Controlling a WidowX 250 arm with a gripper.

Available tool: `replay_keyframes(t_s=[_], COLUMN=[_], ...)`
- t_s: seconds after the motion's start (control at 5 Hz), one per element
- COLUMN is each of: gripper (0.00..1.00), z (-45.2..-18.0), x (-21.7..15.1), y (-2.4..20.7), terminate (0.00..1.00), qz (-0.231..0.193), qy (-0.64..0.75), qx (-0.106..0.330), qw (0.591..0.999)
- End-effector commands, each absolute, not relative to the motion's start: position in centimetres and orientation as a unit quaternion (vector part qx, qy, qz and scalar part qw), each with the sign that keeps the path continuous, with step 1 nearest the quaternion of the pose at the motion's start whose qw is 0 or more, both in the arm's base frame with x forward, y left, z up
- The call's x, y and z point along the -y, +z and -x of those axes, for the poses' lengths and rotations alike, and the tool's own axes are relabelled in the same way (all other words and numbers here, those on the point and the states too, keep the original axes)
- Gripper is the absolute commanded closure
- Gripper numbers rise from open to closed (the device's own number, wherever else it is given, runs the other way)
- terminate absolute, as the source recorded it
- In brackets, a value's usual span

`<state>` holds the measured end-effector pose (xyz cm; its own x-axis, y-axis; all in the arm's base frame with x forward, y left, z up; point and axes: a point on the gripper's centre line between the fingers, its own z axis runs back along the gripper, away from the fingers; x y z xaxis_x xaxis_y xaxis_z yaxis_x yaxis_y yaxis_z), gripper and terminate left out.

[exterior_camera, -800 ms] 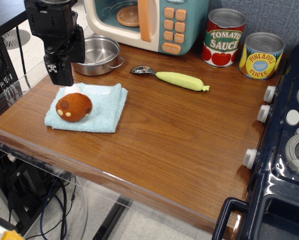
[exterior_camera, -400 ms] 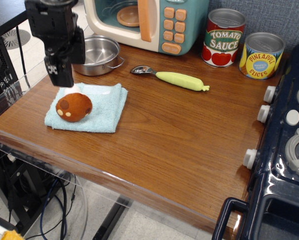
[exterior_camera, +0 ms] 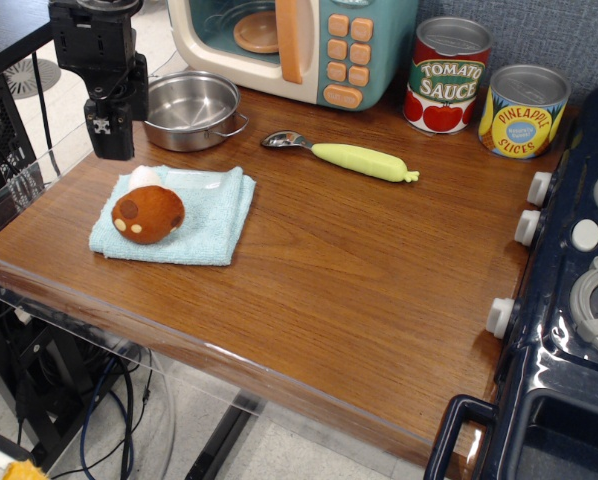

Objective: Move silver pot close to stove on cutting board.

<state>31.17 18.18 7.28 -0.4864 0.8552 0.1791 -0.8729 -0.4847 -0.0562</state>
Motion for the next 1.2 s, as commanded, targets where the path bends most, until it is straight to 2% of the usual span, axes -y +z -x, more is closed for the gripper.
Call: replay_keyframes(t_s=[0.0, 0.2, 0.6, 0.8, 1.0], gripper=[0.0, 0.0, 0.0, 1.0, 1.0], z=[-34.5, -36.1, -37.1, -37.3, -37.3], x=[-21.7, -21.4, -20.3, -20.2, -20.1], y=[7.6, 7.0, 5.6, 5.1, 4.9], terminate=[0.0, 0.0, 0.0, 0.0, 0.0], qz=[-0.052, -0.037, -0.024, -0.033, -0.032], qy=[0.863, 0.854, 0.833, 0.828, 0.829], qx=[0.13, 0.125, 0.104, 0.105, 0.112], qw=[0.485, 0.503, 0.544, 0.549, 0.547])
